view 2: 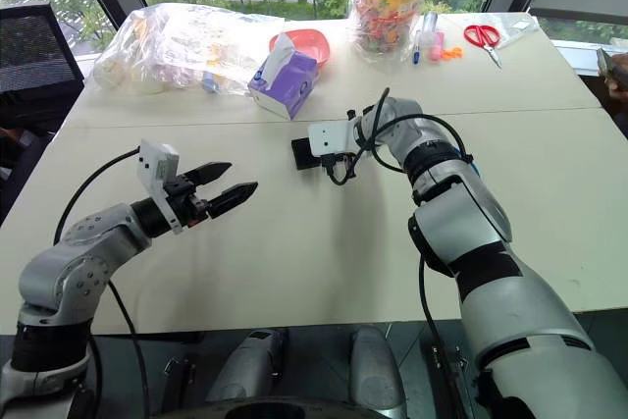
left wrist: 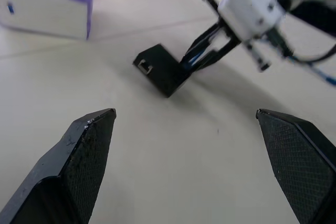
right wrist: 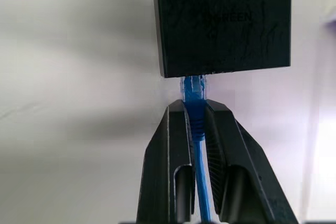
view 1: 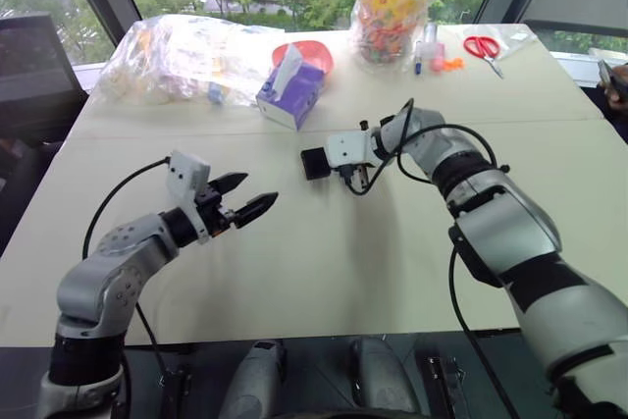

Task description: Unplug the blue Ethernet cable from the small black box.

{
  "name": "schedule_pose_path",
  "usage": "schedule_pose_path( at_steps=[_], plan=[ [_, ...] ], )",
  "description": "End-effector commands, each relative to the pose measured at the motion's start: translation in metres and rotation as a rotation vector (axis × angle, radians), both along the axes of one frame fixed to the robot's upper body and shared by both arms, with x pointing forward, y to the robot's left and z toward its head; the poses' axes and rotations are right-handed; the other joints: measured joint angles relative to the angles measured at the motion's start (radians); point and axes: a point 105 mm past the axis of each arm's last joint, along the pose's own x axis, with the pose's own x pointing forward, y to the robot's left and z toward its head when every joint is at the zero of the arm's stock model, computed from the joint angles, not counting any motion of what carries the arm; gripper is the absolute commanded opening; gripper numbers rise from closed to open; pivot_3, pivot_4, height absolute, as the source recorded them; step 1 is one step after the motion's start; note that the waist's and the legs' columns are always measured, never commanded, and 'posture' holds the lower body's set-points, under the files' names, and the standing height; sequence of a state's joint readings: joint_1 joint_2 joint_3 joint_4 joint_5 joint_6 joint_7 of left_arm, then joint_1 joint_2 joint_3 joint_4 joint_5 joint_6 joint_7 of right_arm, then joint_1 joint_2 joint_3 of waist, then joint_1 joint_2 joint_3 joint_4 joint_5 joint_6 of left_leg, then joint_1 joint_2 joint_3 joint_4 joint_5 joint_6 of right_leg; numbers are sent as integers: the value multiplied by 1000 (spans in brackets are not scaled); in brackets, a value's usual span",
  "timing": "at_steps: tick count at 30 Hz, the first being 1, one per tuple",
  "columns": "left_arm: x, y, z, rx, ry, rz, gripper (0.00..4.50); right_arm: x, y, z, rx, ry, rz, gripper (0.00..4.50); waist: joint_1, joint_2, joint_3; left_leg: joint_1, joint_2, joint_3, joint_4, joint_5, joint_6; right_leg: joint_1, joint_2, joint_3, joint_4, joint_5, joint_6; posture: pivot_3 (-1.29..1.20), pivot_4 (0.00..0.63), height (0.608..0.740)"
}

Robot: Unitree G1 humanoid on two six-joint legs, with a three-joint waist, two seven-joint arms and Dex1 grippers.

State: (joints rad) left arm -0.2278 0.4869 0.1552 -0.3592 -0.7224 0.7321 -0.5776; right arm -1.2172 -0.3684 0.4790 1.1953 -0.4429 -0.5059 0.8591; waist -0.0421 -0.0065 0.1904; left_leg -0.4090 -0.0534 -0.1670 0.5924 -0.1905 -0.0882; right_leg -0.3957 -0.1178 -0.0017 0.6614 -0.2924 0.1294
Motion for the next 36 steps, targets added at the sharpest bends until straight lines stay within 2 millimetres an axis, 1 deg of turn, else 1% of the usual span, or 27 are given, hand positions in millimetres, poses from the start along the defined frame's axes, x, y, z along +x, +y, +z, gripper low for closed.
schedule_pose_path(
  at_steps=[1,2,4,5,6,9,10,14,18,23,31,32,33,34,36],
  plan=[
    [3,-6,21,-96,-18,-23,4500,-9,-2,28,134,-342,114,29,6,-1,0,-1,0,0,0,0,0,0,0,0,0,0,0,0,150,726],
    [4,-8,22,-102,-14,-35,4500,-15,-4,27,157,-412,126,29,8,-1,0,-1,0,0,0,0,0,0,0,0,0,0,1,0,150,726],
    [6,-11,23,-90,-6,-58,4500,-38,-3,27,219,-592,162,29,7,-1,0,-1,-1,0,0,0,0,0,0,0,-1,-1,1,0,150,726],
    [6,-12,23,-86,-2,-66,4500,-47,-2,29,240,-649,167,29,5,-1,0,-1,-1,0,0,0,0,-1,-1,1,0,-1,2,0,150,726],
    [6,-13,24,-83,0,-74,4500,-54,-1,29,261,-685,160,29,-3,-1,0,-1,-1,0,-1,0,0,-2,0,1,0,-1,2,0,150,726],
    [9,-18,24,-68,-1,-104,4500,-81,3,14,292,-692,149,29,-8,-1,0,-1,0,3,-1,0,0,-4,0,4,3,-1,2,0,150,726],
    [10,-20,24,-60,-1,-118,4500,-86,4,16,317,-700,135,29,-7,-1,0,-1,0,3,0,0,0,-4,0,4,3,-1,2,0,150,726],
    [13,-28,21,-38,1,-164,4500,-91,7,30,346,-745,108,29,1,-2,0,0,0,4,2,1,2,-1,0,5,3,-1,0,0,150,726],
    [15,-35,16,-13,-6,-195,4500,-95,11,36,357,-745,111,29,8,-3,0,1,0,3,4,2,3,2,0,4,1,-1,-4,0,150,726],
    [19,-40,18,-11,-29,-191,4500,-100,17,38,360,-730,136,29,8,-3,1,1,0,3,3,2,3,1,0,4,1,0,-1,0,150,726],
    [19,-47,26,-46,-50,-211,4500,-103,19,36,352,-701,153,29,3,-3,1,1,0,3,2,2,3,1,0,4,1,0,-1,0,150,726],
    [18,-48,26,-49,-51,-216,3953,-104,19,35,351,-698,155,0,3,-3,1,1,0,3,2,2,3,1,0,4,1,0,-1,0,150,726],
    [18,-48,27,-49,-52,-219,3714,-104,19,34,348,-693,156,0,4,-3,1,1,0,3,3,2,3,1,0,4,1,0,-1,0,150,726],
    [17,-49,27,-49,-54,-222,3350,-104,19,33,346,-688,156,0,4,-3,1,1,0,3,3,2,3,1,0,4,1,0,-1,0,150,726],
    [15,-49,28,-45,-58,-227,2491,-104,18,31,341,-679,154,0,3,-3,1,1,0,3,3,2,3,1,0,4,1,0,-1,0,150,726]
  ],
)
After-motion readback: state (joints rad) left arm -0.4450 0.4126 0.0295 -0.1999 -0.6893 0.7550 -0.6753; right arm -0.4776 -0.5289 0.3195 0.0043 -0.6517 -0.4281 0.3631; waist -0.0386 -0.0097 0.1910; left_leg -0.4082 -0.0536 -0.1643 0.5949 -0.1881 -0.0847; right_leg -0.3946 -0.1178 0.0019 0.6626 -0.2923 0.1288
